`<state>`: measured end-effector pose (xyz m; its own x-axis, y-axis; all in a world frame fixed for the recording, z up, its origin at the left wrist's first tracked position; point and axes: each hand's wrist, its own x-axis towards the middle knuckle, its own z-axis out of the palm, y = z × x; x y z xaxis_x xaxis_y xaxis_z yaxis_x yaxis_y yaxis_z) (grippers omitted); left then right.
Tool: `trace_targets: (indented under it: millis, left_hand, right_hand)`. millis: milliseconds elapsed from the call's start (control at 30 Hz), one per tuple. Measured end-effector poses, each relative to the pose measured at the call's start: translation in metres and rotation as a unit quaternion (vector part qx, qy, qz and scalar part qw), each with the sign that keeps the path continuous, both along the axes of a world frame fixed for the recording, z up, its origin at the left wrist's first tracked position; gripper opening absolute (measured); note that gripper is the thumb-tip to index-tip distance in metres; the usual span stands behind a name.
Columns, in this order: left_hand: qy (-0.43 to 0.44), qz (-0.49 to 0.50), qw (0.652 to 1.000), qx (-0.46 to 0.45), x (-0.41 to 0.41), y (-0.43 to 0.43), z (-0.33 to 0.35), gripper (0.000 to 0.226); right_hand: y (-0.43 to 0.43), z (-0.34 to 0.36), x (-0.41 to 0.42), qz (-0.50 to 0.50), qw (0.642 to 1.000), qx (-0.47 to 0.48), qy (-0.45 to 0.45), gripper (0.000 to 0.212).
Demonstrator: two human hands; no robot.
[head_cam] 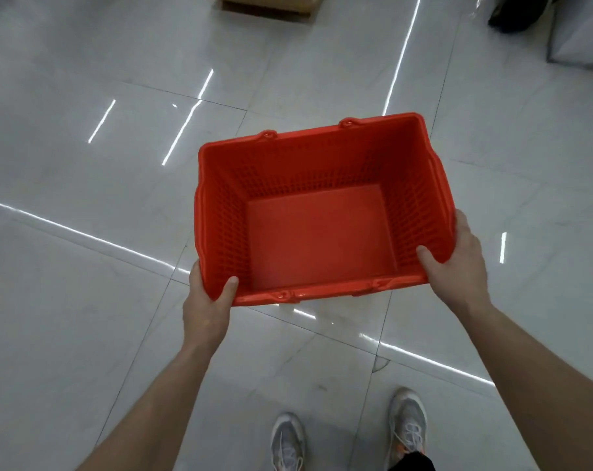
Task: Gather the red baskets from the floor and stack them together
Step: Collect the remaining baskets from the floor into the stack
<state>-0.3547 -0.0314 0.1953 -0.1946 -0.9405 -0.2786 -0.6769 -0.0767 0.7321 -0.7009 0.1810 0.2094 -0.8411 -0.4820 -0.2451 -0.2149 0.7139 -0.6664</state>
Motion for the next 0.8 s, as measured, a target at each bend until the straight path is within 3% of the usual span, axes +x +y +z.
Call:
trace_targets:
  millis: [200,367,533,700,800]
  left_hand:
    - [0.025,-0.014,0.999,-0.027,-0.023,0.001,0.002,0.073]
    - [0.054,-0.055,0.997,-0.006,-0.079,0.002,0.009,0.085]
    - [0.059,-0.133,0.989,0.014,-0.166,0.011,0.01,0.115]
    - [0.069,-0.197,0.978,0.01,-0.283,0.03,0.01,0.118]
    - [0.074,-0.227,0.971,0.006,-0.358,0.044,0.009,0.12]
  right_hand:
    - [0.008,-0.009,-0.01,-0.002,0.999,-0.025,0.033,0.086]
    - [0.021,-0.011,-0.048,-0.069,0.995,-0.041,0.055,0.079]
    - [0.053,-0.011,-0.112,-0.142,0.987,-0.014,0.07,0.084]
    - [0.104,-0.008,-0.197,-0.171,0.984,0.014,0.056,0.101]
    - [0.136,-0.01,-0.25,-0.2,0.978,0.011,0.06,0.101]
